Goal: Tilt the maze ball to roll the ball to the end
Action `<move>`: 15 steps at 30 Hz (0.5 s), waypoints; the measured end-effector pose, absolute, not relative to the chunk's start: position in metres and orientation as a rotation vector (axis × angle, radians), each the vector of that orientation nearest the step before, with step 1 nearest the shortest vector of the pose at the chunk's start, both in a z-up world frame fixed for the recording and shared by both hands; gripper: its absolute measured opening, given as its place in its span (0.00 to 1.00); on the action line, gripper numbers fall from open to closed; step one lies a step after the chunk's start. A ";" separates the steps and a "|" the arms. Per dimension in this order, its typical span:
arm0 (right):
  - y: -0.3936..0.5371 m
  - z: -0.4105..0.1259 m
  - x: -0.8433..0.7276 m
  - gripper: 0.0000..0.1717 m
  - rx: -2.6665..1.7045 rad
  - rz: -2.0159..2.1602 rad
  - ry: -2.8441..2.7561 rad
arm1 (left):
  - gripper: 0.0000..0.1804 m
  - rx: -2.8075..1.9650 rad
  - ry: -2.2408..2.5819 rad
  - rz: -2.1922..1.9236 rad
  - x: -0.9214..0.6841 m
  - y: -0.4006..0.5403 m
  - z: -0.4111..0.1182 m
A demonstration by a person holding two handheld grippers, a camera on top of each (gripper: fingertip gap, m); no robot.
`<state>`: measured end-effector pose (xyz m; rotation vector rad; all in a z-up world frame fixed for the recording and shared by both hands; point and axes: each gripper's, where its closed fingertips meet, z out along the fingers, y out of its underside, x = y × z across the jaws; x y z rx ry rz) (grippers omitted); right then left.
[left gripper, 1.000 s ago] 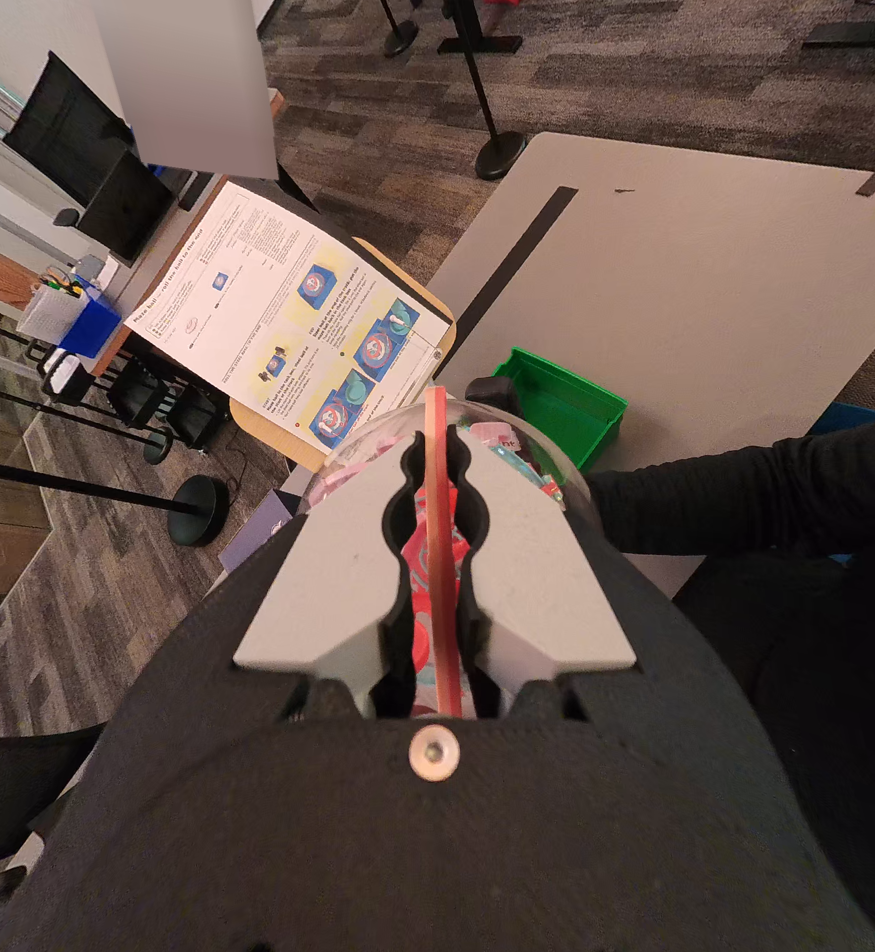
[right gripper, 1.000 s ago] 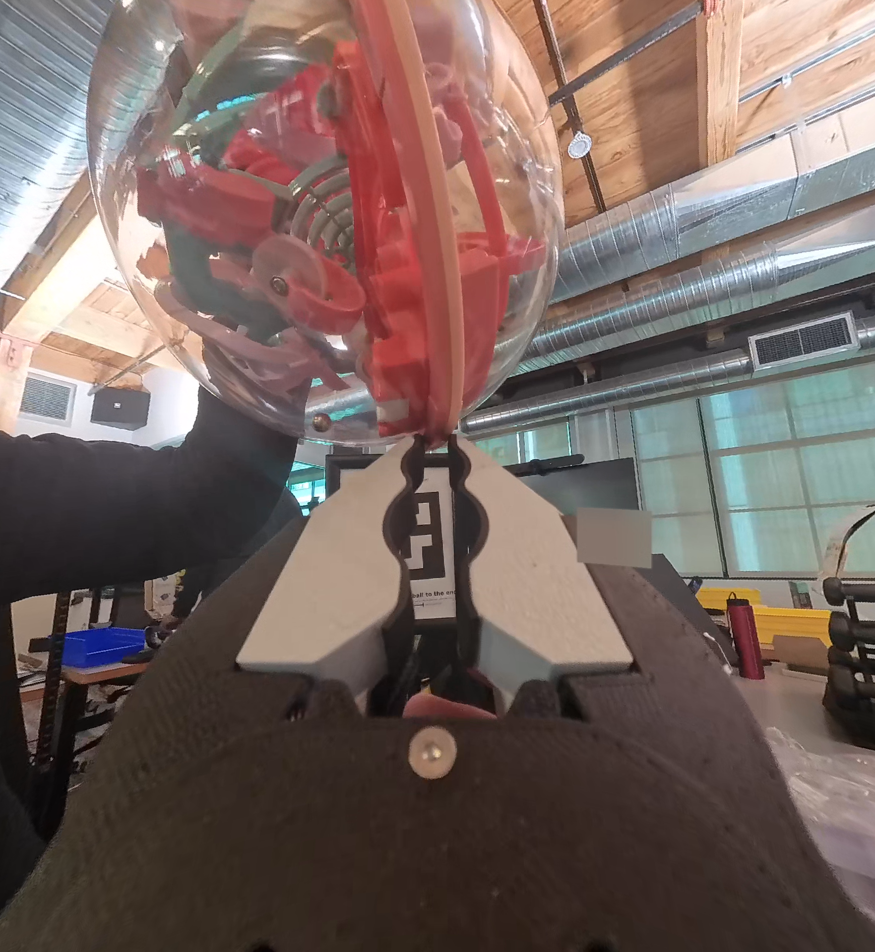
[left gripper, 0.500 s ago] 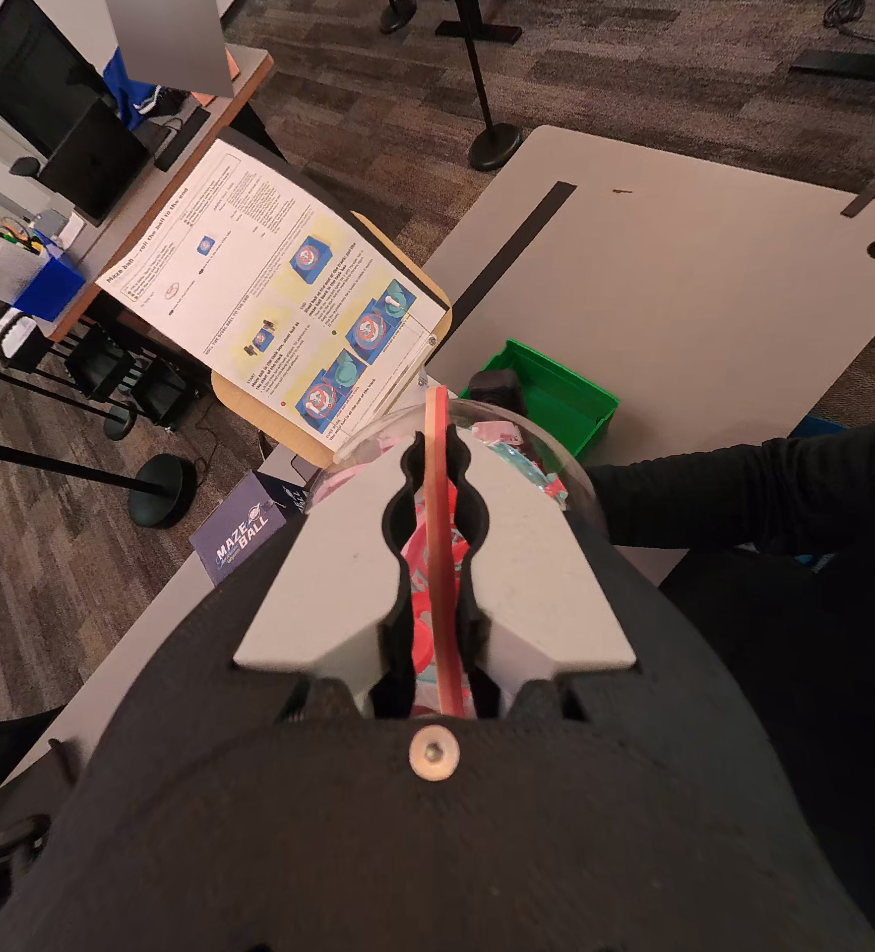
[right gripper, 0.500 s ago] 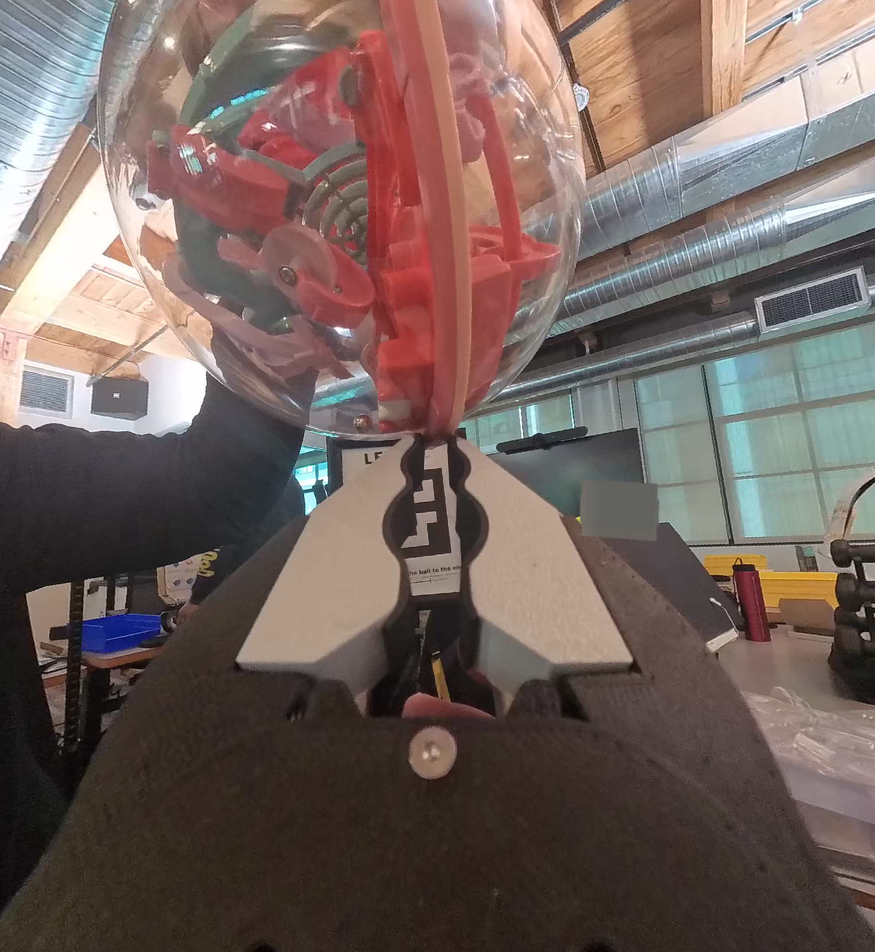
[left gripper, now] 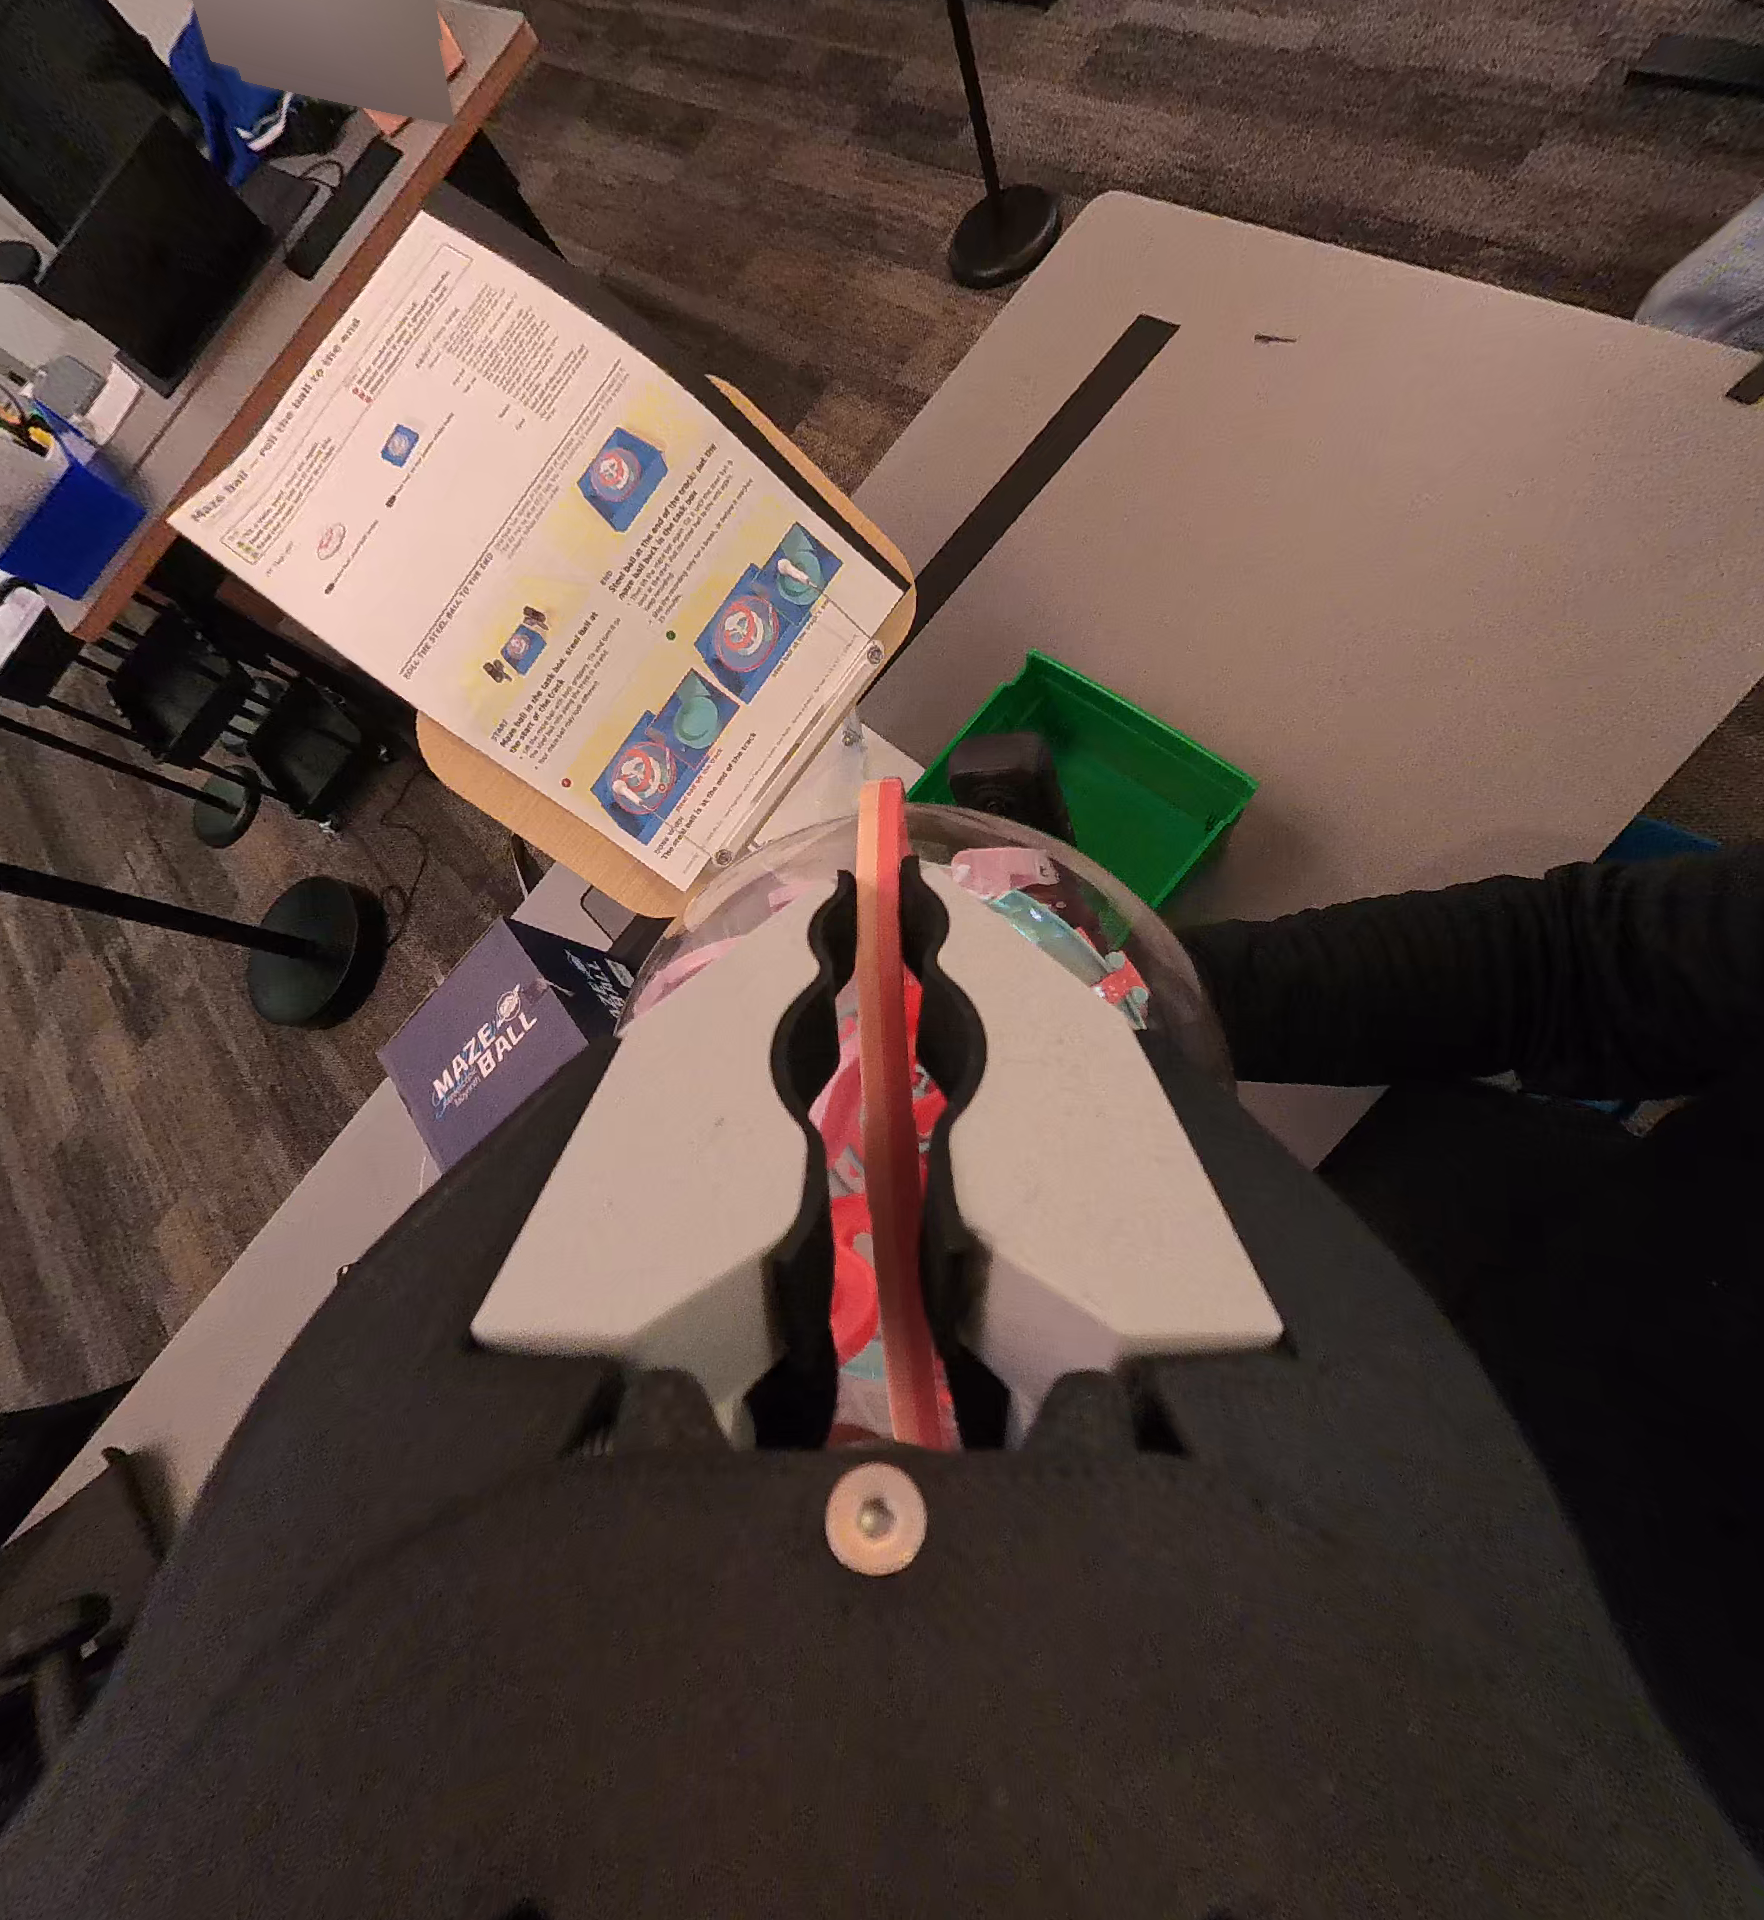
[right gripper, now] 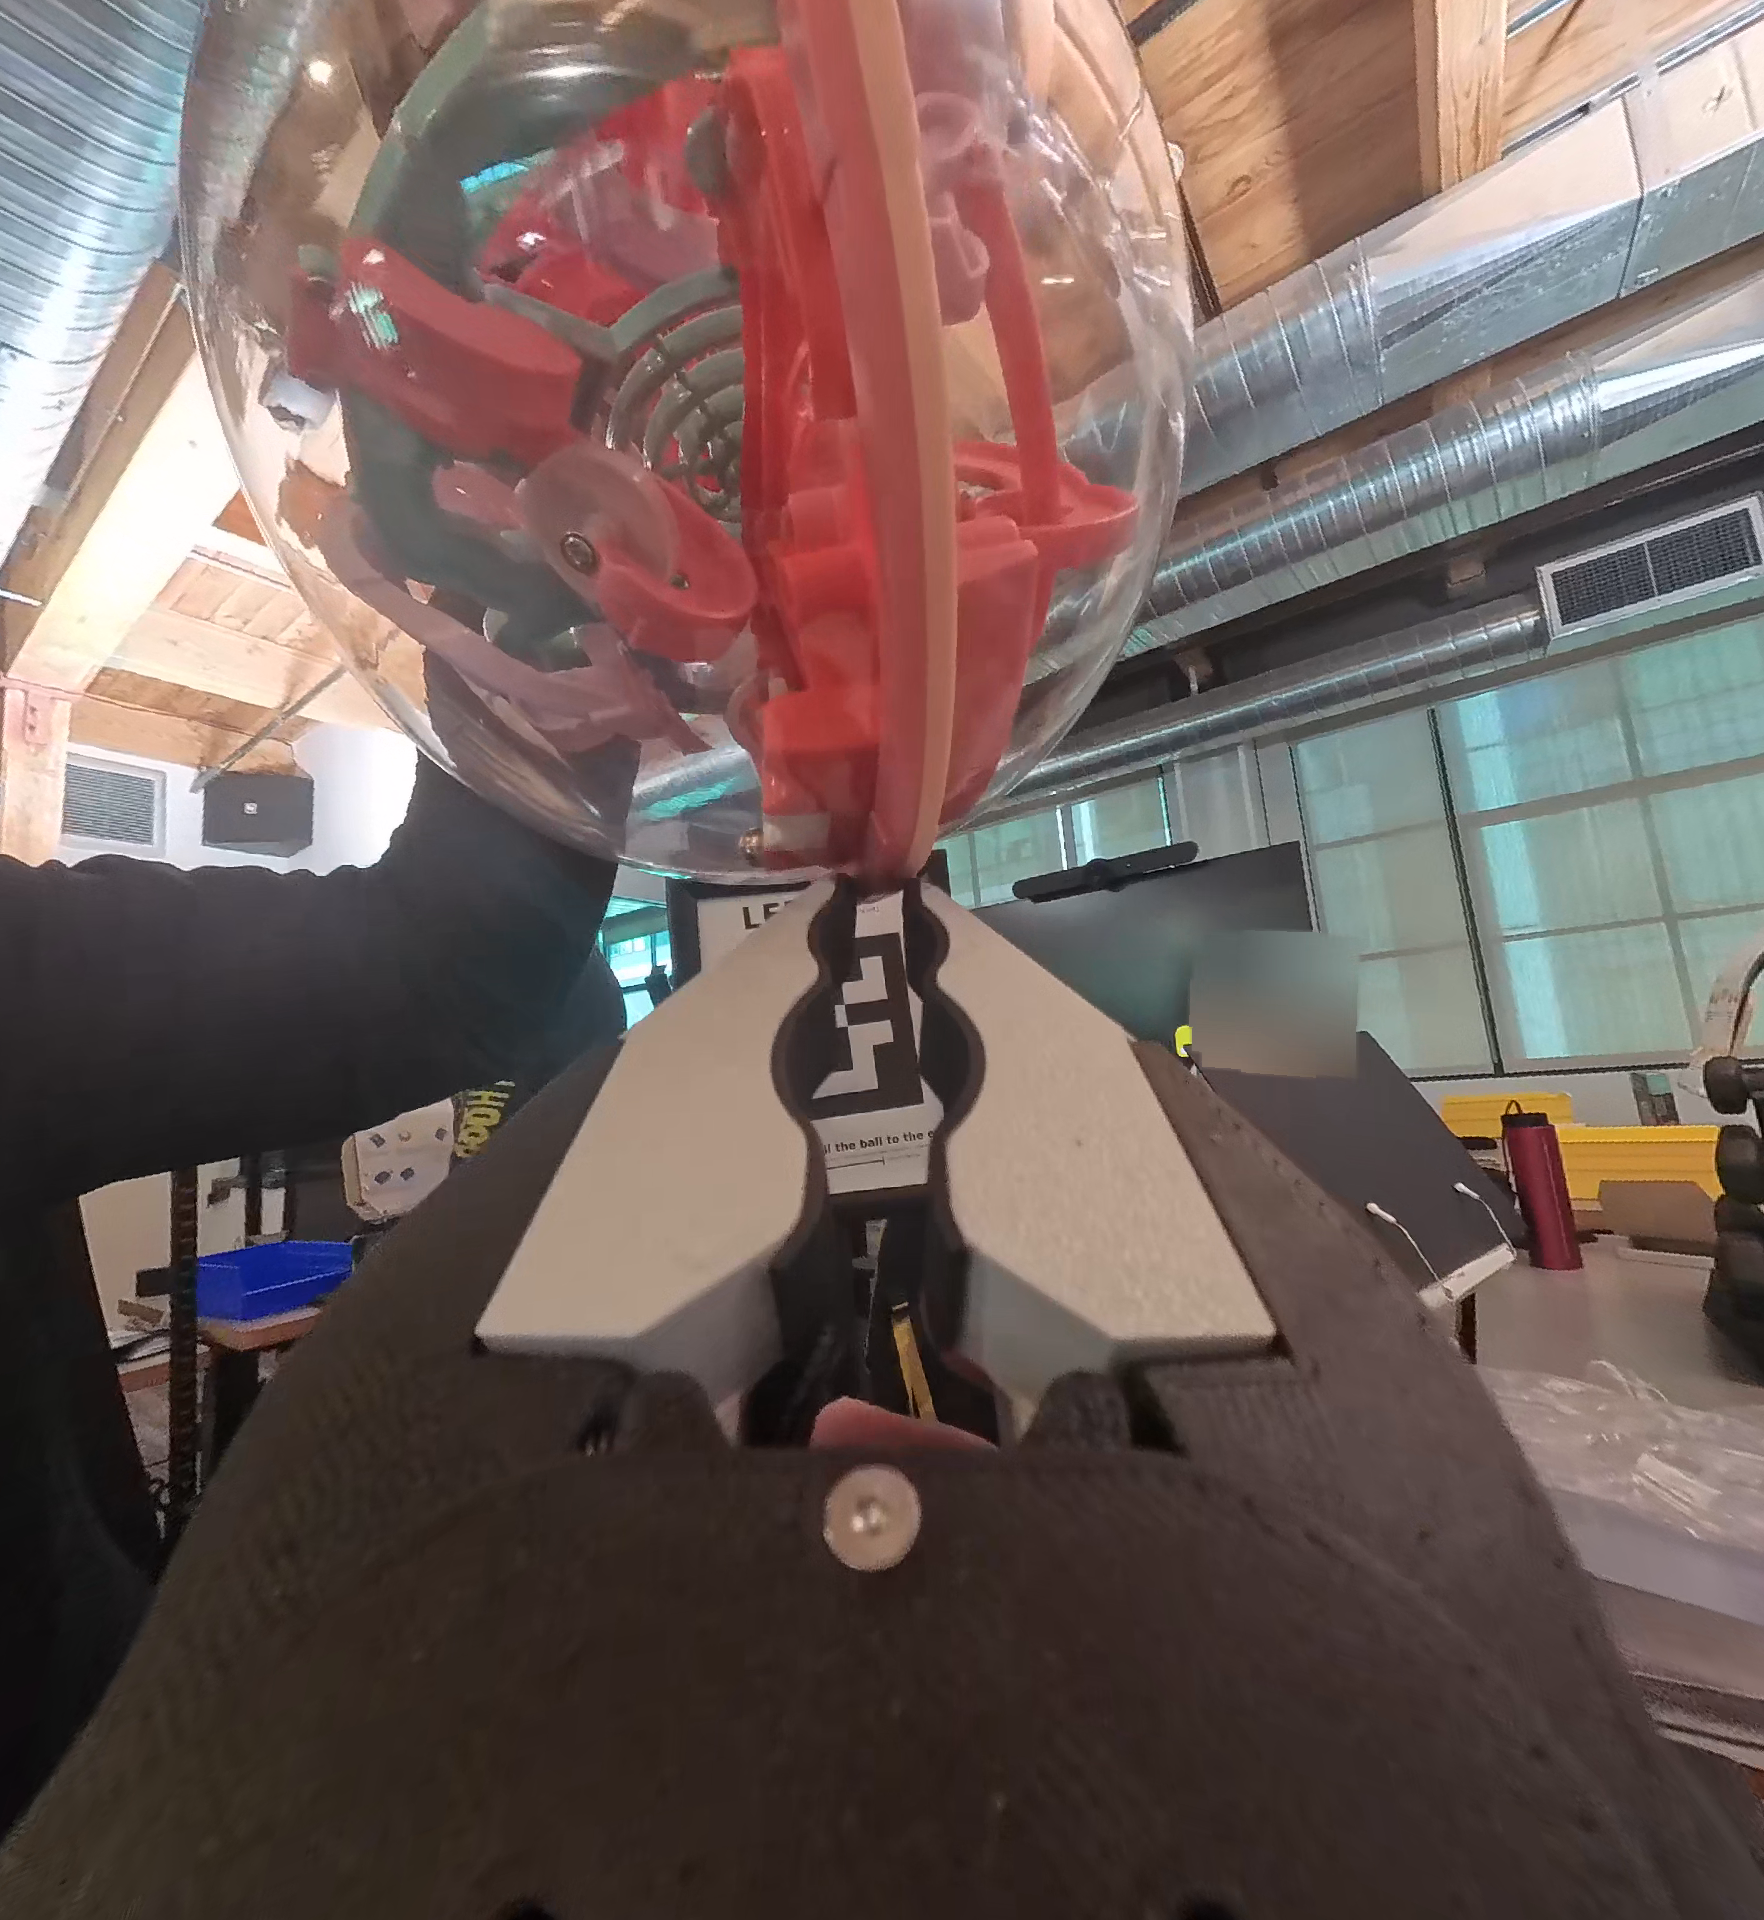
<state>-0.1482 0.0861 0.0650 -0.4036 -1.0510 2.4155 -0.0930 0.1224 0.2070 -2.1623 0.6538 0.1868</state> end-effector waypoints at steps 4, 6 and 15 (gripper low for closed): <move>0.086 0.065 -0.147 0.04 -0.404 2.422 -1.053 | 0.04 -2.170 0.647 0.182 -0.093 0.124 0.207; 0.086 0.063 -0.147 0.03 -0.421 2.426 -1.059 | 0.04 -2.175 0.636 0.167 -0.096 0.126 0.206; 0.077 0.033 -0.153 0.04 -0.595 2.467 -1.073 | 0.04 -2.224 0.565 0.051 -0.118 0.127 0.178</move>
